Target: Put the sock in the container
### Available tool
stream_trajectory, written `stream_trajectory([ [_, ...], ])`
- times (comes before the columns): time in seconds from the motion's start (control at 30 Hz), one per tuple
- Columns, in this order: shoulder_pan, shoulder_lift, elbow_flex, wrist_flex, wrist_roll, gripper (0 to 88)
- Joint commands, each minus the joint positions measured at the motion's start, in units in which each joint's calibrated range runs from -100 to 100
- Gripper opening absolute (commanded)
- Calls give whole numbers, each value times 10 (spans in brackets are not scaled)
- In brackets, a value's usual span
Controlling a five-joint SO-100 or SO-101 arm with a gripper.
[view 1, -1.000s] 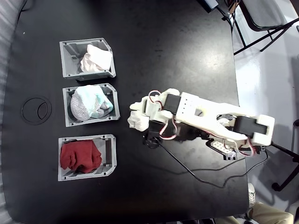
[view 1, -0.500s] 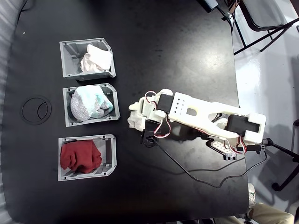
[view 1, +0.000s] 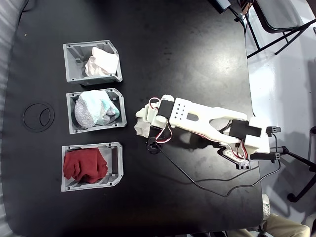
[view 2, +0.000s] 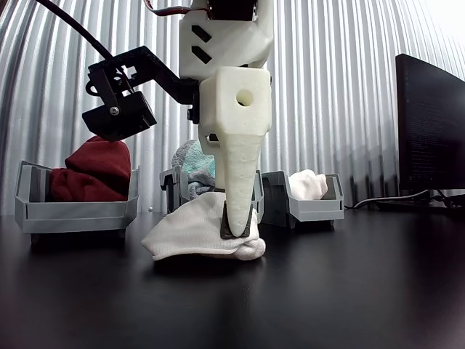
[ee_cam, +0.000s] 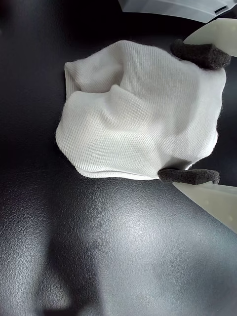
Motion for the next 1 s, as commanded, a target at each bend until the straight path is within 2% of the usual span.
stream_trajectory([
  [0.0,-1,-4,-24,3,-2,301],
  [0.2,-3,-4,-21,3,-2,187],
  [0.6,4,-15,-27,3,2,14],
  [0.97,3,-157,-27,3,-2,14],
])
